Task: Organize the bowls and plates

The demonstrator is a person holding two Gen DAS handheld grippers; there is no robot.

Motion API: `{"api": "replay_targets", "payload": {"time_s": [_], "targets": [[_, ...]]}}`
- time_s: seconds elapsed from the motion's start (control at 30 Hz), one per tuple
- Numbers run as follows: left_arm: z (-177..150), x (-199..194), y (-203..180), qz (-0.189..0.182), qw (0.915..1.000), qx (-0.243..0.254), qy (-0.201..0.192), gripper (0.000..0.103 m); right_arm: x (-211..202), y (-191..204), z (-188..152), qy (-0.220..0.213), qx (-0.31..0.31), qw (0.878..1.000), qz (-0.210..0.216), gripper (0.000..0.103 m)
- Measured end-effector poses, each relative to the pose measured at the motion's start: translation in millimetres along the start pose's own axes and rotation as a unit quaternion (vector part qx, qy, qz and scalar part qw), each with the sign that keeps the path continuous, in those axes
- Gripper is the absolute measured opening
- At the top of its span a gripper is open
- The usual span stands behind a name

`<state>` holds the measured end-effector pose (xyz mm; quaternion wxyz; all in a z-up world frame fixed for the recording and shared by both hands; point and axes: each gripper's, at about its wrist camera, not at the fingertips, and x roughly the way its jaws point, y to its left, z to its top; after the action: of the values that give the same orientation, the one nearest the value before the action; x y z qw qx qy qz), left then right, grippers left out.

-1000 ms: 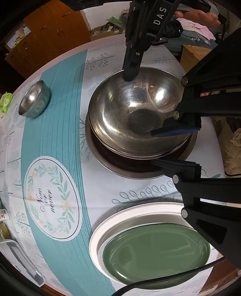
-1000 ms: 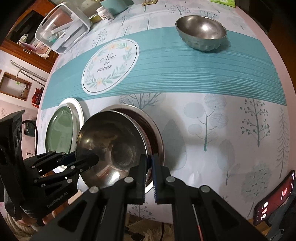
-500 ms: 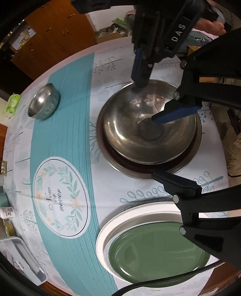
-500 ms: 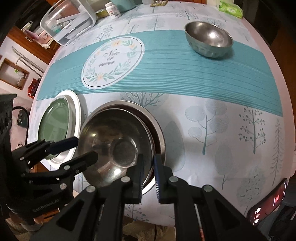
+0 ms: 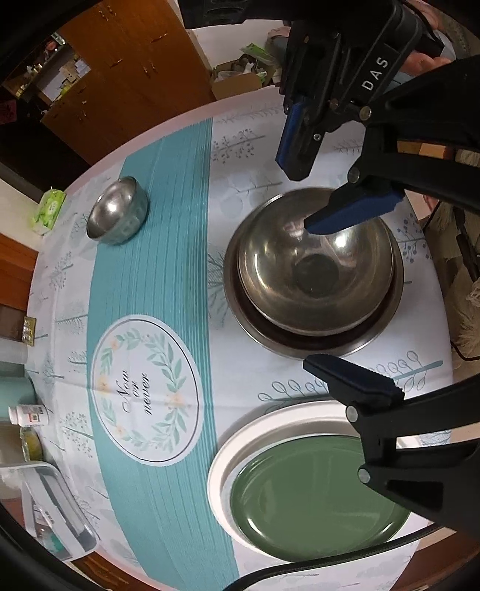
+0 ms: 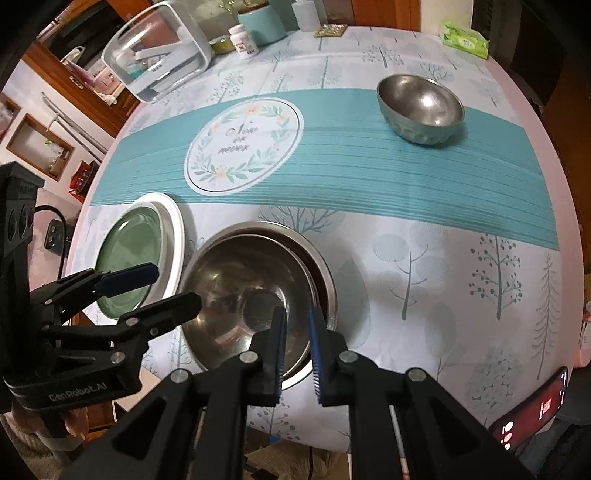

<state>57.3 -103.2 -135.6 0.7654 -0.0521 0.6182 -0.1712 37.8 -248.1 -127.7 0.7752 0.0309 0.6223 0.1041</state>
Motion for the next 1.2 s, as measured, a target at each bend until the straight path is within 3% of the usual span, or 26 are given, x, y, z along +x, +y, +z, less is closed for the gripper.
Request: {"api": "replay_targets", "payload": {"time_s": [0.2, 0.33, 0.43, 0.77, 0.97, 1.2], "targets": [[6, -21, -14, -0.004, 0.9999, 0.008, -0.013, 0.07, -21, -8, 1, -0.021, 0.003, 1.0, 0.018, 0.013], [16, -43, -26, 0.006, 0.9991, 0.019, -0.039, 0.08, -43, -16, 3, -0.05, 0.002, 0.999, 0.017, 0.036], [28, -59, -35, 0.015, 0.998, 0.031, -0.053, 0.081, -60, -24, 8, -0.072, 0.001, 0.997, 0.015, 0.038], [111, -100, -77, 0.032, 0.988, 0.1, -0.114, 0.089, -103, -67, 60, -0.138, 0.045, 0.989, -0.009, 0.046], [181, -72, -100, 0.016, 0.9867, 0.116, -0.113, 0.089, -110, -107, 103, -0.155, 0.101, 0.983, -0.022, 0.047], [240, 13, -98, 0.007, 0.9962, 0.071, -0.05, 0.089, -71, -151, 149, -0.127, 0.146, 0.98, -0.049, 0.047]]}}
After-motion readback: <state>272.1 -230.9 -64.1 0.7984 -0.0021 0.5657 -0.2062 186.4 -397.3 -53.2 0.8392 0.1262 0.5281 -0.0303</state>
